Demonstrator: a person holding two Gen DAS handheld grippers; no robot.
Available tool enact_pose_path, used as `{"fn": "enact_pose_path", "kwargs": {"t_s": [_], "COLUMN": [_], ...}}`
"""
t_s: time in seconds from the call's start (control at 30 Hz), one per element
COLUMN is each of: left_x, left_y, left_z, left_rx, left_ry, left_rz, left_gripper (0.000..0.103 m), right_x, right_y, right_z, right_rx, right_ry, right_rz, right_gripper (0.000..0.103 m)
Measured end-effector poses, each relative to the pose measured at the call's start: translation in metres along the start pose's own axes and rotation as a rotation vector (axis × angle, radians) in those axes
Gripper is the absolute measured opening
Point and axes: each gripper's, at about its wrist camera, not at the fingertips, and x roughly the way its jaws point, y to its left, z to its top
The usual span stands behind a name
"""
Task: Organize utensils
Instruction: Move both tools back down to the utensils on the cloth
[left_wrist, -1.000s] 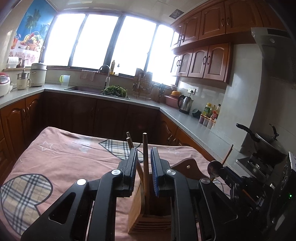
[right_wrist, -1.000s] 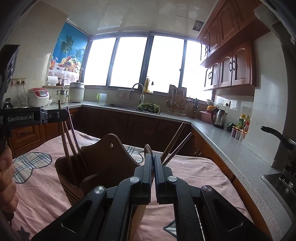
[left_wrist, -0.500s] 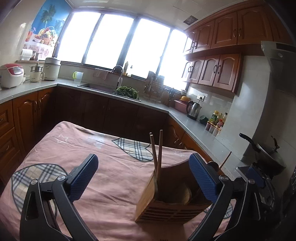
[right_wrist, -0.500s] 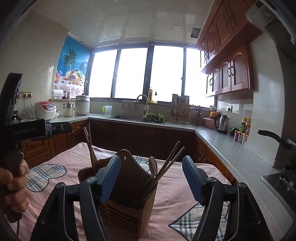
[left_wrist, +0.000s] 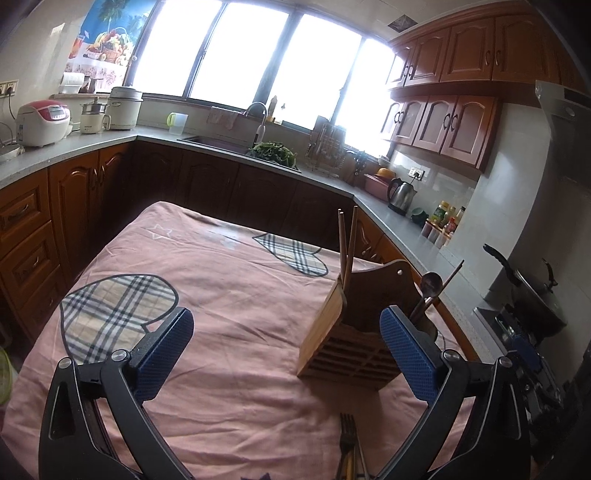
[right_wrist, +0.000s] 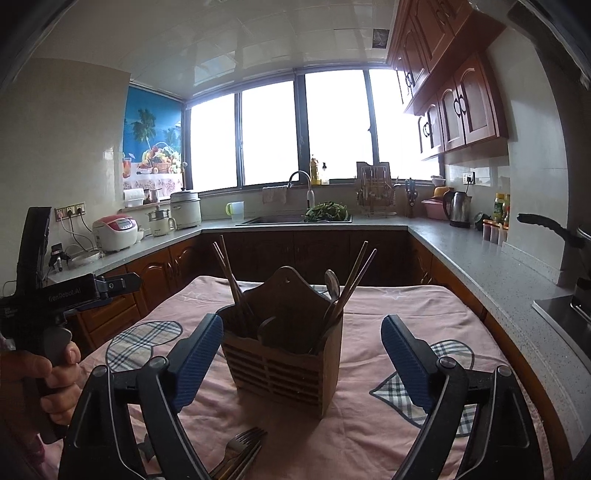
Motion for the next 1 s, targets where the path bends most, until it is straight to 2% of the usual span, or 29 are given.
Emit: {"fn": "enact_pose_path", "kwargs": {"t_s": [0.3, 0.6, 0.77, 1.0], "left_x": [-0.028, -0.039, -0.038, -0.019], "left_y": [0.006, 0.010, 0.006, -0.010], "left_z": [-0.033, -0.069, -0.086, -0.109], "left_rx": [0.021, 0.038, 0.064, 0.151], "left_ry": [0.070, 0.153, 0.208, 0.319], "left_rz": [0.000, 0.017, 0.020, 0.027], "left_gripper": [0.103, 0.103, 0.103, 0.103], "right_x": [-0.030, -0.051, -0.057, -0.057], "right_y": [0.001, -0.013, -0.018, -0.017], "right_z": [-0.026, -0.056, -0.067, -0.092], "right_rx": [0.075, 0.205, 0.257, 0.307], "right_ry": [0.094, 0.175, 0.229, 0.358], "right_rz": [0.050, 0.044, 0.039, 0.028], "right_gripper": [0.089, 0.089, 0.089, 0.089]}}
